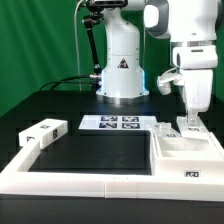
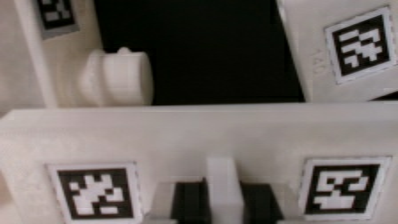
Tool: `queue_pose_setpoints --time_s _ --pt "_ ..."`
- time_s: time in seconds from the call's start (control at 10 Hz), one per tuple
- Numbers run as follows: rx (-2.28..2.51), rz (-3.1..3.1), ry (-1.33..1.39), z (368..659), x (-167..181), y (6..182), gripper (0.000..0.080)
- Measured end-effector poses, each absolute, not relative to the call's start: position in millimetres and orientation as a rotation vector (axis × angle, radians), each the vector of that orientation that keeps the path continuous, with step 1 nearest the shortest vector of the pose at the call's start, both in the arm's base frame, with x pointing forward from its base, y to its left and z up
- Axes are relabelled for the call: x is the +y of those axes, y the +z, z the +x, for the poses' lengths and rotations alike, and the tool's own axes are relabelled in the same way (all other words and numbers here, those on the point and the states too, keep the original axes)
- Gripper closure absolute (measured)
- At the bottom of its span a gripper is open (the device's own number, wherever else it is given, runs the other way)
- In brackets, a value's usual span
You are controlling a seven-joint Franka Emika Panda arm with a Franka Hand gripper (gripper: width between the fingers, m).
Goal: Assemble cabinet
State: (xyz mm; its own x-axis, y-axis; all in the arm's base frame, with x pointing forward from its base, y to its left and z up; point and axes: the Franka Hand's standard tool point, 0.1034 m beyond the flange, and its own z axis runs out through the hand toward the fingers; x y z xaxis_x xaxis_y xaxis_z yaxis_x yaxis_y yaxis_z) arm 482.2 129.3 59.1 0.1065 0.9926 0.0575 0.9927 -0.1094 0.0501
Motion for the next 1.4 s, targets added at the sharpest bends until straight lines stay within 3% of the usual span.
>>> queue_pose_setpoints --time_s 0.5,1.1,1.4 --pt "-2.094 -2.336 -0.117 482.9 127.3 57.5 0.0731" --pt "-2.073 -2.353 -0.115 537.3 120.6 58.6 0.0731" --pt "-2.076 -2.350 -0.118 539.2 120.0 59.0 0.0731"
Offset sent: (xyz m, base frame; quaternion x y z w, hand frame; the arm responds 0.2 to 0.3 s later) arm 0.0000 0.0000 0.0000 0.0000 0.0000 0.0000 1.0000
